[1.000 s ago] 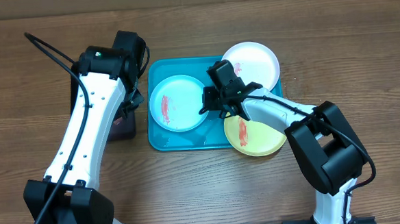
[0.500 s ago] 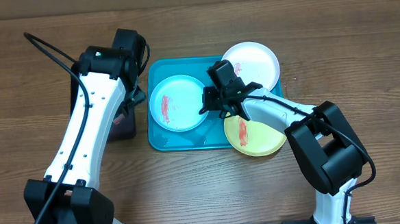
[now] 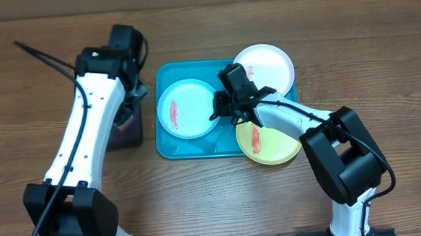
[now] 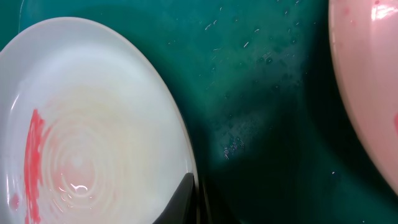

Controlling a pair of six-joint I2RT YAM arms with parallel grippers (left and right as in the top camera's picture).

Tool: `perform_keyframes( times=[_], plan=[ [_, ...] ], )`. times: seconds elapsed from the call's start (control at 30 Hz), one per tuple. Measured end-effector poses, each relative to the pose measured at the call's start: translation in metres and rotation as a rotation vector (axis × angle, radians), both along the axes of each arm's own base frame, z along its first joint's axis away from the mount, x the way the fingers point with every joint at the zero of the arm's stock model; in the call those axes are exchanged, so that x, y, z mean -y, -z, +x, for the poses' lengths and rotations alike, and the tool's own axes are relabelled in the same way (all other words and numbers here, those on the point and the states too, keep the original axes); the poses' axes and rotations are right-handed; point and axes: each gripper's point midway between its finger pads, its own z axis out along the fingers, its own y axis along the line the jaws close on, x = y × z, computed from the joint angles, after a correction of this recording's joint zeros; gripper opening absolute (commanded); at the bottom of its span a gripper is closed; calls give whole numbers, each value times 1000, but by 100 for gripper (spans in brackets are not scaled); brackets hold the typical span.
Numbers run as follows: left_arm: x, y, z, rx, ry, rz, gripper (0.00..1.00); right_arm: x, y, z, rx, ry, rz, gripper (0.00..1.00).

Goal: Clean dirty plates on tray and stack at the side
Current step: 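Grasp the green-and-orange sponge with the left gripper and lift it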

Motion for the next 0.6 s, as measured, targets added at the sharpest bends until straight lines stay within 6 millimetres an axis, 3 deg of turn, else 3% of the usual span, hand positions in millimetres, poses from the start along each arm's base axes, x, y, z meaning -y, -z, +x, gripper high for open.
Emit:
perform_keyframes(
  times=[0.2, 0.43, 0.6],
  plan=[
    [-24, 26, -12, -115, -131, 8, 47, 0, 0, 0, 0, 1, 0, 4],
    [-25, 58, -12, -211, -159, 22, 48, 0, 0, 0, 0, 0, 0, 4],
    [-26, 68, 2, -189, -133, 28, 36, 0, 0, 0, 1, 0, 1, 4]
  ],
)
